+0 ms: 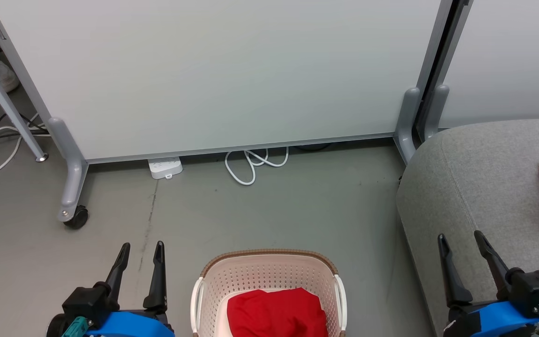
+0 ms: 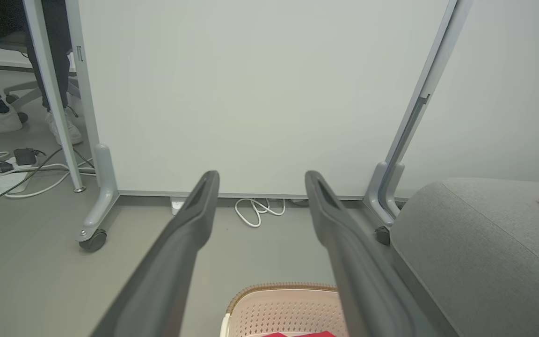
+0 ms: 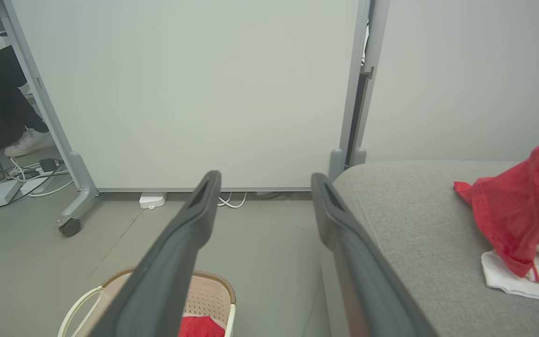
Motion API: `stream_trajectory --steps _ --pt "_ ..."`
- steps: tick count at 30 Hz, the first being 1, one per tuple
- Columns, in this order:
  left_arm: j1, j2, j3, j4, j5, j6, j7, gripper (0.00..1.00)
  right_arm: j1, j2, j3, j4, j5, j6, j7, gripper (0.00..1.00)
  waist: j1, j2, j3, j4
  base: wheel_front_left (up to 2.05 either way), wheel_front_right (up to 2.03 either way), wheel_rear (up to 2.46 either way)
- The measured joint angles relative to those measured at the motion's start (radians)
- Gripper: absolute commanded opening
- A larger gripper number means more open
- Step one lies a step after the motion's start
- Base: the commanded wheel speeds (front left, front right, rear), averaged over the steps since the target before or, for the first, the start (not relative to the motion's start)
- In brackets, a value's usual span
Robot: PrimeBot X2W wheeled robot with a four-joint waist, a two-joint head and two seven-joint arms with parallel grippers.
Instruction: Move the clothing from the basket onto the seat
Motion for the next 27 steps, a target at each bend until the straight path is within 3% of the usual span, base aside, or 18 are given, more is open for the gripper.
stream_trajectory --steps 16,27 --pt "0.002 -0.008 -0.006 -0.004 0.007 0.000 0.000 1.00 -0.009 0.000 0.030 0.001 0.004 0.000 0.008 1.00 0.0000 0.0000 0.028 -0.023 0.00 0.00 0.00" --pt "-0.112 0.012 -0.072 0.014 0.009 0.000 0.000 1.00 -0.147 0.000 0.081 -0.052 -0.011 0.000 0.010 1.00 0.0002 0.0000 0.206 -0.078 0.00 0.00 0.00"
